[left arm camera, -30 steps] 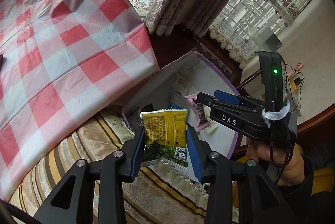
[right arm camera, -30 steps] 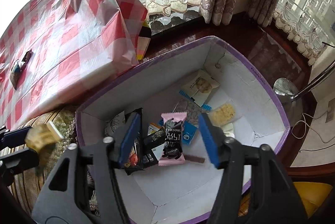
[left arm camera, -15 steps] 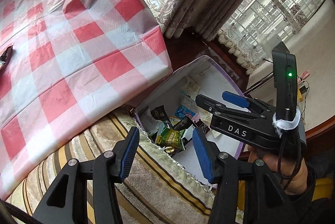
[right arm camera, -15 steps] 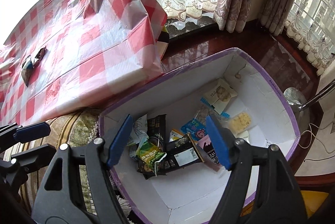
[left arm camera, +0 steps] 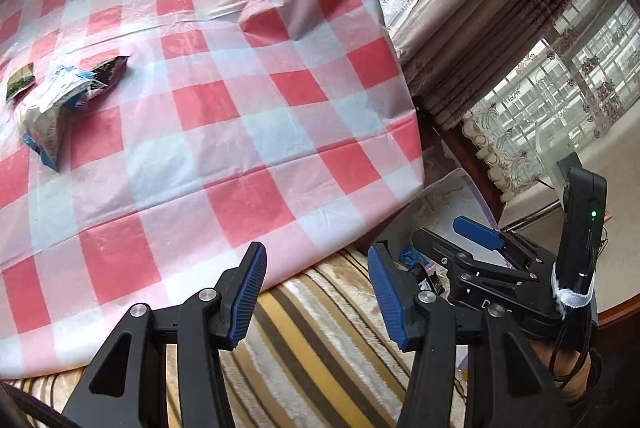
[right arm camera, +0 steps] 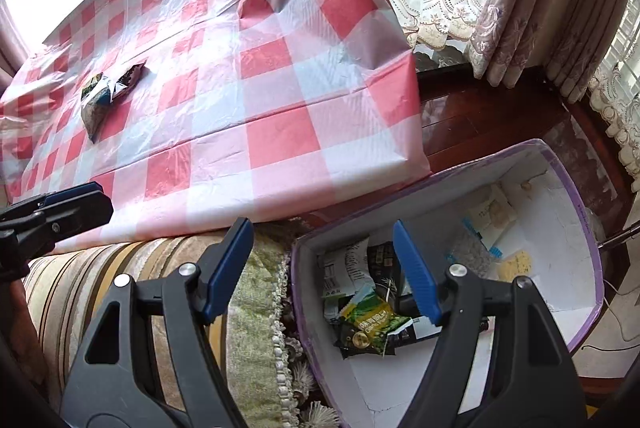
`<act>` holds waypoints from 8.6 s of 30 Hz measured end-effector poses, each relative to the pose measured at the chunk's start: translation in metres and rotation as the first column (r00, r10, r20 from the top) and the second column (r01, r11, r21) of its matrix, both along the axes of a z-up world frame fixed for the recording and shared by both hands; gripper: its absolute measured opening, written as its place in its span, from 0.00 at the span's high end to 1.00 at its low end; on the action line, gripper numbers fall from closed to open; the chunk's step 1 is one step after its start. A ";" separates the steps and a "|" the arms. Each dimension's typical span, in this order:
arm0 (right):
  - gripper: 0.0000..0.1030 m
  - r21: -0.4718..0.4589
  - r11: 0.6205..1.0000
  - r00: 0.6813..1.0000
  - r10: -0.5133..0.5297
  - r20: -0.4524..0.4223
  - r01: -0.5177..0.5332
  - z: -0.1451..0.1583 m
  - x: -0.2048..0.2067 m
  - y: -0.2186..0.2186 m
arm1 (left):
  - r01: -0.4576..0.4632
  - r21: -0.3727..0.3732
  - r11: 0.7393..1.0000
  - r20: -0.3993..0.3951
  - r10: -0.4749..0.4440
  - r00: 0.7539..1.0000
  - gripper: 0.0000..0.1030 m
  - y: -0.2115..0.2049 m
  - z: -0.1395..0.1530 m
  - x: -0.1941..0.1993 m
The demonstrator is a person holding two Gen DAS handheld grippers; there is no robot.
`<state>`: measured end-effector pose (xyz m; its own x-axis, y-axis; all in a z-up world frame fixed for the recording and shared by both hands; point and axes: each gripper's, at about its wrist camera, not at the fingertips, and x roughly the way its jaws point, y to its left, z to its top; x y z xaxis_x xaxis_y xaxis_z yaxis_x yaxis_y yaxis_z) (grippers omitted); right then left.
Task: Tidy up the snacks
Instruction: 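Move both open tools back over the table, then grasp the clear blue-edged bag with the left tool while the right tool grasps another pink chocolate bar, then carry the blue-edged bag and chocolate bar over the white box, then open both tools to drop the two packets into the box, then move both open tools back over the last two packets on the table, then grasp the yellow-green bag with the left tool while the right tool grasps the cake packet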
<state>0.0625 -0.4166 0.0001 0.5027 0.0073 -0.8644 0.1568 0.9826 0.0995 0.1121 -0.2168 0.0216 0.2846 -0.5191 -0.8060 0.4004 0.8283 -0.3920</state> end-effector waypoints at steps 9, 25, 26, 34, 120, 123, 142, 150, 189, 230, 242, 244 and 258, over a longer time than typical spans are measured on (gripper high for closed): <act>0.27 0.001 0.996 0.996 0.088 0.003 -0.088 0.005 0.034 0.039 | -0.171 0.020 0.985 0.097 0.169 0.981 0.48 0.100 0.017 0.058; 0.24 -0.001 0.984 0.984 0.176 0.015 -0.176 0.012 0.100 0.092 | -0.097 0.178 0.979 0.211 0.058 0.976 0.40 0.138 -0.010 0.153; 0.24 -0.001 0.984 0.984 0.176 0.015 -0.176 0.011 0.103 0.094 | -0.088 0.199 0.976 0.210 0.045 0.977 0.40 0.136 -0.014 0.156; 0.24 0.020 0.987 0.987 0.162 0.015 -0.162 0.006 0.138 0.111 | -0.055 0.160 0.986 0.136 0.033 0.990 0.45 0.142 -0.044 0.163; 0.76 -0.082 0.993 0.993 0.090 0.072 -0.084 0.015 0.046 0.060 | -0.080 0.063 0.995 0.107 0.073 0.992 0.54 0.058 0.004 0.021; 0.76 -0.080 0.995 0.995 0.067 0.076 -0.061 0.016 0.032 0.044 | -0.040 0.065 0.997 0.116 0.032 0.993 0.54 0.038 0.008 0.014; 0.75 -0.079 0.986 0.986 -0.142 0.085 0.148 0.013 -0.044 -0.065 | 0.276 0.044 0.960 0.072 -0.279 0.958 0.53 -0.097 0.011 -0.048; 0.73 -0.080 0.967 0.969 -0.236 0.078 0.242 0.010 -0.066 -0.101 | 0.370 0.000 0.929 0.024 -0.370 0.929 0.52 -0.131 0.005 -0.065; 0.33 -0.098 0.981 0.984 -0.160 0.079 0.167 0.023 -0.041 -0.068 | 0.184 -0.050 0.982 0.050 -0.181 0.982 0.35 -0.072 0.012 -0.026; 0.24 -0.097 0.921 0.925 0.379 -0.014 -0.379 -0.002 0.131 0.189 | -0.502 0.030 0.865 -0.020 0.502 0.865 0.35 0.246 -0.043 0.081; 0.13 -0.088 0.861 0.860 0.507 0.055 -0.502 -0.001 0.189 0.275 | -0.567 0.002 0.823 -0.009 0.567 0.823 0.35 0.284 -0.041 0.135; 0.12 -0.088 0.856 0.855 0.515 0.065 -0.509 -0.002 0.199 0.286 | -0.576 0.000 0.817 -0.004 0.576 0.817 0.35 0.288 -0.040 0.138; 0.12 -0.112 0.831 0.832 0.552 0.048 -0.545 -0.027 0.246 0.326 | -0.626 -0.010 0.780 0.008 0.626 0.780 0.35 0.311 -0.041 0.165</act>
